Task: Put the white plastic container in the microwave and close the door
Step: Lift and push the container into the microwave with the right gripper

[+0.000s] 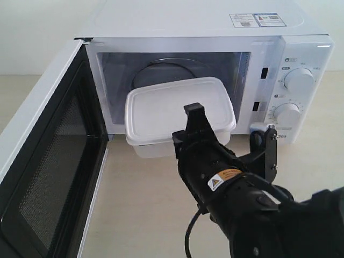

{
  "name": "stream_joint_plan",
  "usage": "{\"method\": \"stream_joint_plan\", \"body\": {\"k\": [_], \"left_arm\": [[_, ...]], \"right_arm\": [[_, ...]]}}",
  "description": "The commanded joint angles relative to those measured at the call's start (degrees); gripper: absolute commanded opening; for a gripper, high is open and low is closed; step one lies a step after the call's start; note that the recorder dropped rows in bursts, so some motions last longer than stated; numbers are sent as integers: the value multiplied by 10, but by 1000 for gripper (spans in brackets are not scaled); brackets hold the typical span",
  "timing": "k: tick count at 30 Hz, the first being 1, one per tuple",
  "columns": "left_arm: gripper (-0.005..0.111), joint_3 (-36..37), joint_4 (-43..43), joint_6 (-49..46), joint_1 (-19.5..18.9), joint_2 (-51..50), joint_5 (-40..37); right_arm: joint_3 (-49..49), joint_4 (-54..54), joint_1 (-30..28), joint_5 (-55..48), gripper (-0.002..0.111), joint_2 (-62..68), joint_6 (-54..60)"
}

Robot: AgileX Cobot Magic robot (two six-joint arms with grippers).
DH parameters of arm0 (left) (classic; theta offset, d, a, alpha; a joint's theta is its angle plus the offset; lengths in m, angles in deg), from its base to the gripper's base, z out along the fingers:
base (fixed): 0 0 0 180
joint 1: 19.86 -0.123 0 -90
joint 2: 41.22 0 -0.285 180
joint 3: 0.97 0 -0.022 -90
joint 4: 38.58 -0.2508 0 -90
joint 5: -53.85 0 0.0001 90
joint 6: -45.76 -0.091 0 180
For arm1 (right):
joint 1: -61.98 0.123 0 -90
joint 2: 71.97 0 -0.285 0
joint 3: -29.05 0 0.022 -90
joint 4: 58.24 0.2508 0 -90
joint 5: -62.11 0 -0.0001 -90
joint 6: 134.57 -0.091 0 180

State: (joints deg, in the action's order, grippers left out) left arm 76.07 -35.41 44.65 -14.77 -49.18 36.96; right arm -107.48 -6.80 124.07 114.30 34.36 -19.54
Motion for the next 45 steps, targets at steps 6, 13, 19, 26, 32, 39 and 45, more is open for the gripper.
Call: {"method": "stream_joint_plan", "body": {"k": [6, 13, 19, 26, 32, 39, 45], "left_arm": [[4, 2, 2, 6, 2, 2, 1], [4, 2, 2, 6, 2, 2, 1], [4, 2, 2, 6, 2, 2, 1], [4, 2, 2, 6, 2, 2, 1], [4, 2, 2, 6, 2, 2, 1], [4, 2, 2, 6, 2, 2, 1], [4, 2, 2, 6, 2, 2, 1]], "right_arm": [[-59, -65, -80, -52, 0, -2, -6], [-98, -86, -100, -72, 0, 32, -19], [-127, -128, -118, -53, 0, 77, -47], [-143, -160, -148, -49, 0, 90, -86], [-143, -205, -181, -51, 0, 90, -96], [-173, -274, -209, -82, 0, 96, -105], [-213, -281, -210, -107, 0, 122, -116]]}}
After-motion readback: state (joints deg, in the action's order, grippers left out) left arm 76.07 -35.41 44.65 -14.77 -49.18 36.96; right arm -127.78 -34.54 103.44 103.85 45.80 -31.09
